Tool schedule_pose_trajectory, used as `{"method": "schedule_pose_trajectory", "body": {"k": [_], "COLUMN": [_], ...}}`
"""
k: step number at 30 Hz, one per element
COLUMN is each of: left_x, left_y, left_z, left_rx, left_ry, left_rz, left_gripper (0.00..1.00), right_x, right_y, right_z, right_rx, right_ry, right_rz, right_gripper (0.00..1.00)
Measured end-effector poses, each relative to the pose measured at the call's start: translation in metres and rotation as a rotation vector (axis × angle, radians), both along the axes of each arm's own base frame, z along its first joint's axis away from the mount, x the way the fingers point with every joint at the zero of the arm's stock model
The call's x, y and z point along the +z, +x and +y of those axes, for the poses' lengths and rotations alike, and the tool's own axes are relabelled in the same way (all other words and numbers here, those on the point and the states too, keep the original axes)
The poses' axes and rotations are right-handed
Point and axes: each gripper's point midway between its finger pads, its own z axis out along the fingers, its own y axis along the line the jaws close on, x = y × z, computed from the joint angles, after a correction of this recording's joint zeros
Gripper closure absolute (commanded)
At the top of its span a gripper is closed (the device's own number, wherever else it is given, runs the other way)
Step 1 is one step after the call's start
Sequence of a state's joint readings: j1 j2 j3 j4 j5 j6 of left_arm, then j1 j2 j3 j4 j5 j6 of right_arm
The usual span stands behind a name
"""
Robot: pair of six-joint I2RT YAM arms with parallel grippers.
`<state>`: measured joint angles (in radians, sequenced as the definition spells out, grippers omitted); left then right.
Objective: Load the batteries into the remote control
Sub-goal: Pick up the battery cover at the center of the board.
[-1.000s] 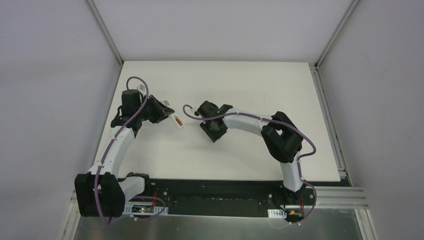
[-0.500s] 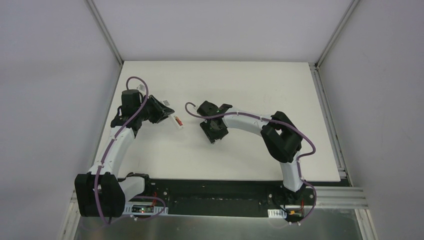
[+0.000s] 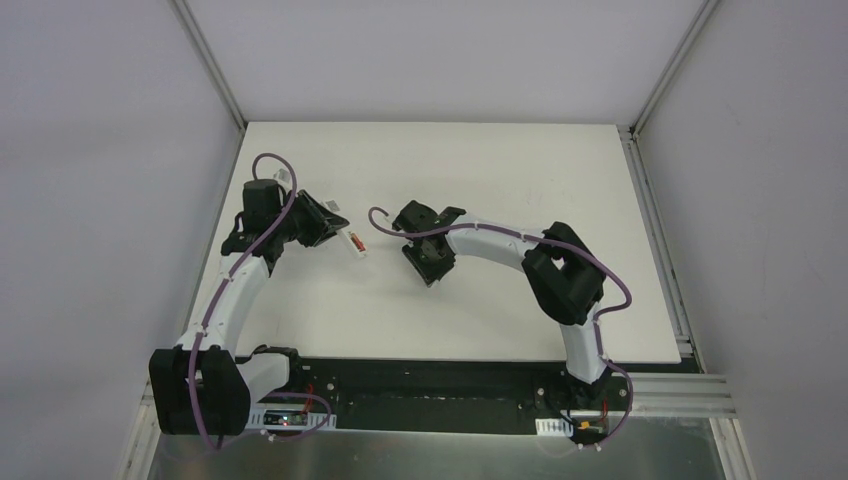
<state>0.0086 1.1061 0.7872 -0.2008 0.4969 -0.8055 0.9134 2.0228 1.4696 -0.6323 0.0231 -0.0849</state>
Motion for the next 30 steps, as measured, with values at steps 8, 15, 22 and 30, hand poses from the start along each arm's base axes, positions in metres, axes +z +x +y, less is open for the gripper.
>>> {"method": "schedule_pose_trajectory", "body": {"k": [8,15,22,30], "left_x": [0.002,-0.006,-0.01,-0.024], "left_y": [-0.002,-0.007,-0.016,-0.02], "left_z": [-0.002,-0.005,-0.028,-0.042], "left_rx": [-0.015,-0.031,-0.108,-0.166], "left_ry": [-0.005,-0.007,0.001,0.038], "left_rz": [-0.006,0.013,0.018,0.044], "left_gripper": [1.0,1.0,1.0,1.0], "right_x": [0.0,0.006,0.028,0.037], "right_y": [0.004,0.007,0.015,0.016], "right_z": [-0.001,-0.003,-0.002,-0.005], "right_rx": [-0.011,-0.071,-0.132,-0.175], "right_ry": [0.001,0.033,0.094,0.134], "right_rz": [-0.039,-0.062,-0.082,-0.065], "right_gripper": [0.71,0.7,0.69,0.68]}}
